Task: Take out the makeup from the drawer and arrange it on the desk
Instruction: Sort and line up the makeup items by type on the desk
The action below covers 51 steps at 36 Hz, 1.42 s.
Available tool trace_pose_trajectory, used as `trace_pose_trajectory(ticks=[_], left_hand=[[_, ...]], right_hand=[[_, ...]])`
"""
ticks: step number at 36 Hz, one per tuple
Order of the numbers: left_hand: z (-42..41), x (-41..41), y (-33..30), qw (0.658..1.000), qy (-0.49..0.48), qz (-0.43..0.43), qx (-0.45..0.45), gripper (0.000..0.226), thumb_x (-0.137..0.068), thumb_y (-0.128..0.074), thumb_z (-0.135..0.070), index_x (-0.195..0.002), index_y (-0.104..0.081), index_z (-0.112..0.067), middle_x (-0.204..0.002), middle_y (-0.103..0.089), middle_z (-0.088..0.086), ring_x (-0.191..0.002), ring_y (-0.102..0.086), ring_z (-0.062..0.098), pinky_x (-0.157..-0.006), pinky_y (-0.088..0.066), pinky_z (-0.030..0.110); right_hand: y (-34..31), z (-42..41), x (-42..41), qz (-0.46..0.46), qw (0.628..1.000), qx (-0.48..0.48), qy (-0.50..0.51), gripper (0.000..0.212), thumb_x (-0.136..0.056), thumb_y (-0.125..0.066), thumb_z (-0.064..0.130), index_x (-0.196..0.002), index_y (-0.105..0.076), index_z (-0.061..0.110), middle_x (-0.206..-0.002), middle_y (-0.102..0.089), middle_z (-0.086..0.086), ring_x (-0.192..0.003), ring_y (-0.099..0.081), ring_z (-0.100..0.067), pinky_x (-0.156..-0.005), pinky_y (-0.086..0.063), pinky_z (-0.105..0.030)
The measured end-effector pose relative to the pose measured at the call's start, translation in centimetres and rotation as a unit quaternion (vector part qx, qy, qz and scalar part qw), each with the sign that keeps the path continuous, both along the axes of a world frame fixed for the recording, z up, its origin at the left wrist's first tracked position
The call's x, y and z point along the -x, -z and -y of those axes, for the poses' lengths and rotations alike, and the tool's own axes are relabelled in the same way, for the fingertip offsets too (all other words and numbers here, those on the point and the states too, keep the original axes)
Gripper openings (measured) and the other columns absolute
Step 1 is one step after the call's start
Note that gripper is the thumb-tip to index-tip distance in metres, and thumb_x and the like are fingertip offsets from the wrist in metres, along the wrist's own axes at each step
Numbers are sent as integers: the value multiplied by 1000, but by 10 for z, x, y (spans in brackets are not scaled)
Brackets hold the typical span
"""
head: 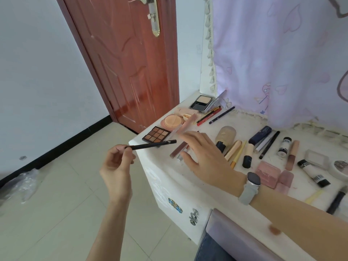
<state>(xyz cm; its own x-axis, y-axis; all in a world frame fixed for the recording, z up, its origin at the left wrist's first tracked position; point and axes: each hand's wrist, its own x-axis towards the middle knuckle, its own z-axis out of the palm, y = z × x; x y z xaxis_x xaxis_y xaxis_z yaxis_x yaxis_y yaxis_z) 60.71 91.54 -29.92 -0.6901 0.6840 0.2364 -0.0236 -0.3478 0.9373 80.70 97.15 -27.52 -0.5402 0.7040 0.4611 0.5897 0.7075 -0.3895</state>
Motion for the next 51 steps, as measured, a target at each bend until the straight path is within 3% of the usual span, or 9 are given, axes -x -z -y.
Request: trace_pose_trajectory(ticks=[5, 9, 12, 18, 30, 34, 39, 43, 51], left_hand=[[4, -7, -7, 993, 89, 73, -35, 4, -79, -58, -12, -78, -58, -16, -60, -56, -9, -55, -50, 8, -61, -45, 18], [6, -21, -6, 991, 127, 45, 3, 10, -76, -57, -10, -75, -58, -20, -61, -54, -1, -55, -51, 14, -60, -44, 20], [9, -33, -5, 975, 131, -171, 56, 22, -78, -56, -5, -74, -58, -27, -67, -58, -9, -59, -54, 11, -61, -45, 18], [7, -71, -5, 822, 210, -520, 104, 12, -93, -54, -24, -96, -62, -17, -72, -51, -13, -63, -43, 10, -57, -33, 21], [-5, -87, -1, 826, 234, -481, 178, 46, -88, -53, -48, -132, -47, -37, -51, -41, -9, -53, -45, 9, -63, -45, 24], [-9, -68, 6, 871, 202, -392, 216, 35, -86, -56, -14, -118, -48, -27, -60, -51, -7, -57, -49, 4, -53, -37, 13], [-12, -52, 14, 916, 187, -287, 211, 38, -88, -35, 7, -99, -43, -29, -86, -61, -8, -51, -43, 2, -48, -35, 14], [-12, -47, 15, 916, 209, -290, 181, 43, -93, -31, 6, -114, -39, -30, -95, -61, -16, -65, -52, 5, -61, -41, 22], [-10, -47, 16, 939, 169, -230, 191, 31, -95, -45, -6, -94, -40, -36, -85, -70, -11, -62, -54, 16, -63, -45, 37]], right_hand=[[-18, 1, 0, -134, 969, 195, -72, 22, -97, -46, 19, -116, -57, 16, -92, -61, 8, -85, -56, 6, -77, -43, -10], [-20, 1, -12, -259, 919, 293, -50, 13, -95, -48, 10, -92, -59, 17, -63, -59, 6, -56, -52, -6, -57, -44, -17], [-17, 1, -25, -305, 894, 329, -8, 10, -93, -52, 10, -87, -58, 16, -61, -62, 5, -51, -51, -3, -50, -40, -11], [-12, 9, -47, -274, 900, 340, -13, 10, -92, -54, 9, -85, -58, 14, -58, -63, 9, -52, -54, -2, -53, -43, -13], [-31, -1, -79, -220, 935, 277, 20, 12, -92, -55, 10, -81, -59, 14, -65, -58, 2, -54, -51, 2, -60, -42, -10], [-34, -7, -84, -262, 940, 185, 117, 9, -90, -56, 20, -82, -58, 25, -65, -59, 9, -54, -50, 1, -54, -40, -10], [-18, 5, -58, 74, 979, -43, 188, 22, -90, -44, 38, -81, -59, 24, -74, -52, 10, -57, -50, -4, -48, -32, -17], [4, 14, -33, 161, 966, -170, 105, 20, -78, -70, 26, -66, -59, 14, -54, -55, 2, -50, -53, -15, -39, -33, -22], [23, 13, -13, 152, 985, -34, 78, 31, -89, -50, 40, -100, -61, 14, -72, -64, 3, -70, -58, -17, -48, -43, -28]])
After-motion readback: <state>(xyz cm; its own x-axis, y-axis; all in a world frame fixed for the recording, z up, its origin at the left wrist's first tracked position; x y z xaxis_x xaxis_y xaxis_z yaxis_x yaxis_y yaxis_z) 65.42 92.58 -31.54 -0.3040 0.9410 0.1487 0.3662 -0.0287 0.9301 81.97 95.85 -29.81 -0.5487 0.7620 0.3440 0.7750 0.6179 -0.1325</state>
